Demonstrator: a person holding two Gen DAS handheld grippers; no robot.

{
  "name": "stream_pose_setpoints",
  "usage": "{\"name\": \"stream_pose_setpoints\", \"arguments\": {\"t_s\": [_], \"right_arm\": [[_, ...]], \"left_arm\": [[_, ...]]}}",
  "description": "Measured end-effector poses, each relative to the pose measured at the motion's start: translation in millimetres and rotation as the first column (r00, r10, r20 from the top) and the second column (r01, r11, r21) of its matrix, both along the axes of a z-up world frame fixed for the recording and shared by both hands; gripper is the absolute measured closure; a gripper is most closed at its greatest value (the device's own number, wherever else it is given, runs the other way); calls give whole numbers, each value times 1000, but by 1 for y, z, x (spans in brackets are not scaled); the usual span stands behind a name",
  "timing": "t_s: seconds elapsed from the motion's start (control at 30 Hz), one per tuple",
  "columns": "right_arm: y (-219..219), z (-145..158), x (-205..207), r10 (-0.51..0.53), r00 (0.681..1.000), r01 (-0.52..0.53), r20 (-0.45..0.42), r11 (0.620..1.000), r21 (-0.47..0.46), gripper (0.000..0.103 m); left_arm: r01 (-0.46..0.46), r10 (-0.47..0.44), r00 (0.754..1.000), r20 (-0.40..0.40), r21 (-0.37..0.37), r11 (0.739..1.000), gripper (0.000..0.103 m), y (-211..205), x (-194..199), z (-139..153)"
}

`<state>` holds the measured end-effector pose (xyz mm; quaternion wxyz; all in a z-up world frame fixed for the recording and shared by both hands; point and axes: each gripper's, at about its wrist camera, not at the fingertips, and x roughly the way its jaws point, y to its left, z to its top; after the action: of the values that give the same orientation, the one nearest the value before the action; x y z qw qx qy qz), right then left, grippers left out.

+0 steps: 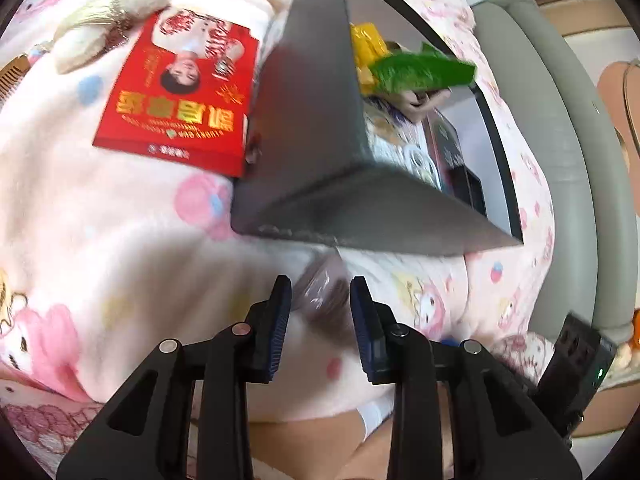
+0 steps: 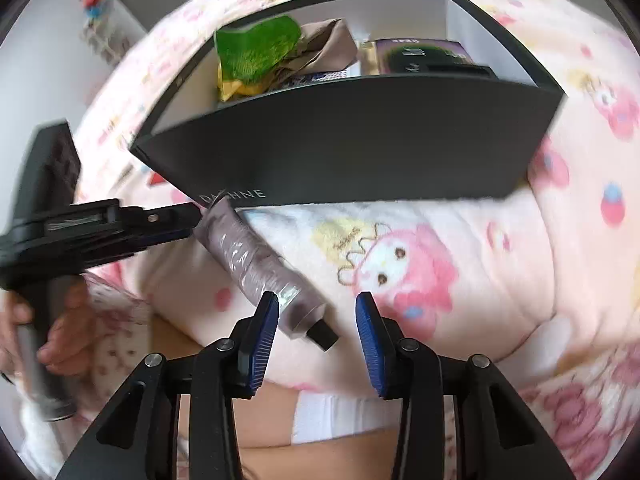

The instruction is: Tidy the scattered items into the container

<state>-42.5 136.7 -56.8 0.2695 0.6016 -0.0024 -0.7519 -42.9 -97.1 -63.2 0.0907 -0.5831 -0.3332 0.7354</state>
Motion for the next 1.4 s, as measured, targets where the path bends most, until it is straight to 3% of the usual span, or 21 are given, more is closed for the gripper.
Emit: {"name": "stream_pose_setpoints", "arguments": {"t_s": [0.1, 0.2, 0.27, 0.37, 0.53, 0.67, 0.77, 0.9, 1.03, 1.1, 1.23, 1.4], "right_arm": [[10, -14, 4, -32, 992, 41, 120, 996, -77, 66], [-4, -16, 7, -6, 996, 9, 84, 999, -31, 66], [-12, -27, 6, 22, 991, -17, 135, 999, -38, 66], [-9, -30, 5, 17, 991, -14, 134, 1000, -25, 65], [-9, -27, -2, -26, 989, 37, 147, 997, -72, 63], [11, -15, 5, -91, 987, 108, 133, 986, -126, 63], [18, -13, 10, -125, 981, 140, 146, 985, -102, 63], [-1, -25, 20, -77, 990, 79, 121, 997, -18, 63], [-15, -47, 27, 2, 981, -7, 193, 1000, 28, 62], [-18, -47, 29, -7, 987, 0, 160, 999, 41, 62], [-11, -42, 24, -82, 986, 89, 146, 995, -39, 62], [-13, -33, 23, -86, 992, 87, 91, 996, -15, 62]], "left_arm": [[0, 0, 1000, 23, -5, 1000, 71, 4, -10, -7], [32, -31, 999, 33, -23, 999, 71, 13, -12, -9], [57, -56, 998, 23, -46, 997, 71, 17, -11, -6], [77, -76, 997, 32, -61, 995, 70, 19, -8, -6], [72, -70, 996, 51, -46, 996, 68, 13, 3, -5], [68, -68, 997, 34, 14, 998, 68, 11, 9, -2], [41, -41, 999, 6, 26, 999, 68, 4, 8, 2], [51, -51, 998, 24, 4, 999, 68, 9, -2, -2], [81, -80, 996, 44, -16, 997, 68, 22, -6, -12], [85, -85, 995, 45, -12, 996, 68, 21, -6, -12], [93, -93, 995, 46, -8, 996, 68, 19, -6, -12], [112, -111, 992, 55, -23, 993, 67, 25, -6, -13]]}}
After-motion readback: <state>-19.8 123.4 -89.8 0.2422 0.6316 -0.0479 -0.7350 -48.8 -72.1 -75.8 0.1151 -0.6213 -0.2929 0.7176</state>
